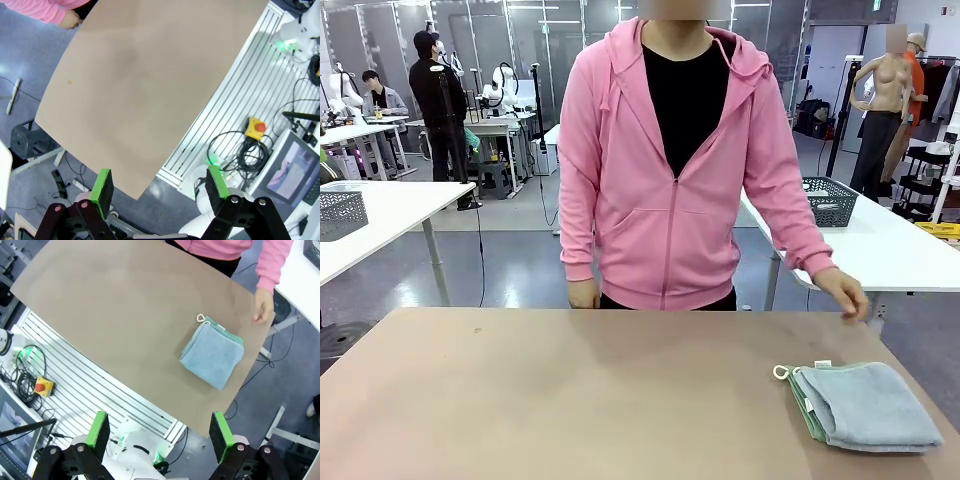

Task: Fold the towels and place them in the basket.
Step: Stack the folded Towel with hook on the right side of the table.

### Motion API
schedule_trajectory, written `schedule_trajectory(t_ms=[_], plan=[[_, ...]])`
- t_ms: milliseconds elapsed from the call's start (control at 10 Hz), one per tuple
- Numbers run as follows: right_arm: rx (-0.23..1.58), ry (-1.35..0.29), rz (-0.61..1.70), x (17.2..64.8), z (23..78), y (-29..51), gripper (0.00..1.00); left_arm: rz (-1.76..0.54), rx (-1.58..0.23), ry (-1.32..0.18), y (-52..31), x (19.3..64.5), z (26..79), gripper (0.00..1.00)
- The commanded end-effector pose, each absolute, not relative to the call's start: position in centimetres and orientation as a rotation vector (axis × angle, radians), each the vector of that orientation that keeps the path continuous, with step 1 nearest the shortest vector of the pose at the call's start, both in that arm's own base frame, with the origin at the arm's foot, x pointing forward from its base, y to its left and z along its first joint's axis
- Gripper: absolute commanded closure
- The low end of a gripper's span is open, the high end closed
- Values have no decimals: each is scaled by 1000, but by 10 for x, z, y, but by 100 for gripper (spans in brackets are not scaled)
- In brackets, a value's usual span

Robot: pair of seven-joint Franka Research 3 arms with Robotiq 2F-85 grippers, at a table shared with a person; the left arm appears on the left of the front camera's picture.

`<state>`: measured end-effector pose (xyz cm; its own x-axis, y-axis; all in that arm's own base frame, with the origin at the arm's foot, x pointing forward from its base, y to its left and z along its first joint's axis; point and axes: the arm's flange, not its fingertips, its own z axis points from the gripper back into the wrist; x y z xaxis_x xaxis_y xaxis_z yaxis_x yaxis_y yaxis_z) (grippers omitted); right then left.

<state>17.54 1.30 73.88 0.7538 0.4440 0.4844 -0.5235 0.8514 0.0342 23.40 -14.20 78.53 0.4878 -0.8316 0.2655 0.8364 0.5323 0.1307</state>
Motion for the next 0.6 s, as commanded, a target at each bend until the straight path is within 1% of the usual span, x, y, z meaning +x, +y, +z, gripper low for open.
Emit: schedule_trajectory(t_ms=[0,500], plan=[[162,-473,532,176,741,12,0,-1002,-11,-318,-142,233,787,7],[162,-473,532,176,741,12,0,-1002,-11,-318,-142,233,787,7]])
